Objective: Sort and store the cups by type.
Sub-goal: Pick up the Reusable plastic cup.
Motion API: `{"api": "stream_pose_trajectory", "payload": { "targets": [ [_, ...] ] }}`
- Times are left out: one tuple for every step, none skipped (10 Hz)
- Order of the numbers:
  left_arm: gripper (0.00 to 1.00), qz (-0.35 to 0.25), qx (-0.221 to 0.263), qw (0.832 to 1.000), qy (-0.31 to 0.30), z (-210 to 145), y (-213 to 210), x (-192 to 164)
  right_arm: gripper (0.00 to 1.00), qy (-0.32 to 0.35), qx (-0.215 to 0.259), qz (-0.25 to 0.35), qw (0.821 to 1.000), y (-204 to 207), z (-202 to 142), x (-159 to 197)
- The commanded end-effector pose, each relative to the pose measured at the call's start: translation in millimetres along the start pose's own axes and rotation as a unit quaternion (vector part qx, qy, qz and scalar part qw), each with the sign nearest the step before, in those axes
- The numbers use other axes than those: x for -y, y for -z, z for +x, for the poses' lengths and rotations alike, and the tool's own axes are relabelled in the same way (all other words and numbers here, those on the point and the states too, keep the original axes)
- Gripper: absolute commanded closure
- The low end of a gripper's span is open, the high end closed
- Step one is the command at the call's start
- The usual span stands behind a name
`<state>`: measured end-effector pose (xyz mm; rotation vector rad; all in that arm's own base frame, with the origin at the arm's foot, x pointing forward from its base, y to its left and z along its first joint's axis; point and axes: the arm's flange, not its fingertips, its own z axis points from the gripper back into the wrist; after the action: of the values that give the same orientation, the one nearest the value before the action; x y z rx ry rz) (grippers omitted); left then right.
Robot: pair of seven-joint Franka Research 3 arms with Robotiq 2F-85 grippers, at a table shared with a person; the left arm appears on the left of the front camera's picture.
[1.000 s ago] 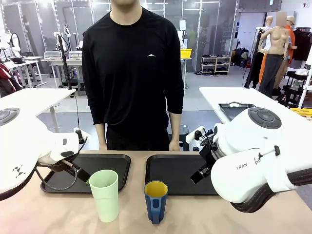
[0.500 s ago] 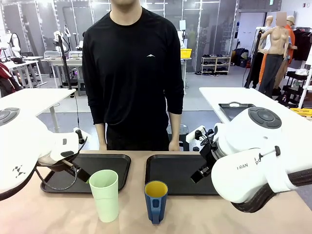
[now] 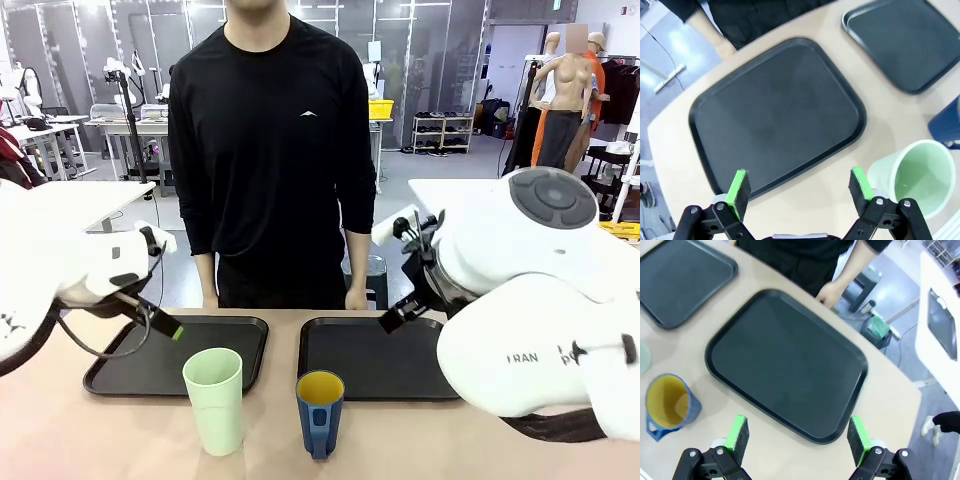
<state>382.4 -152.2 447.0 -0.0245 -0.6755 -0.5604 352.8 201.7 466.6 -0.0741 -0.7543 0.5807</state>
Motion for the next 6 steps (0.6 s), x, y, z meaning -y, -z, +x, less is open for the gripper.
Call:
{"api": "stream_pose_trajectory", "payload": {
  "targets": [
    [0.00, 0.011, 0.016, 1.000, 0.004, -4, -38, 13, 0.00, 0.002, 0.008, -0.038, 0.999, -20, 14, -19],
    [0.00, 0.009, 0.029, 1.000, 0.008, -3, -50, 15, 0.00, -0.006, 0.011, -0.043, 0.999, -30, 18, -24],
    [0.00, 0.004, 0.031, 0.999, 0.015, -5, -58, 17, 0.00, -0.016, 0.012, -0.046, 0.999, -36, 22, -29],
    [0.00, 0.002, 0.030, 0.999, 0.016, -5, -59, 17, 0.00, -0.020, 0.010, -0.047, 0.999, -37, 24, -31],
    [0.00, -0.001, 0.032, 0.999, 0.017, -5, -59, 16, 0.00, -0.023, 0.009, -0.046, 0.999, -38, 26, -33],
    [0.00, -0.002, 0.030, 0.999, 0.021, -5, -59, 15, 0.00, -0.026, 0.007, -0.047, 0.999, -38, 27, -33]
  ]
}}
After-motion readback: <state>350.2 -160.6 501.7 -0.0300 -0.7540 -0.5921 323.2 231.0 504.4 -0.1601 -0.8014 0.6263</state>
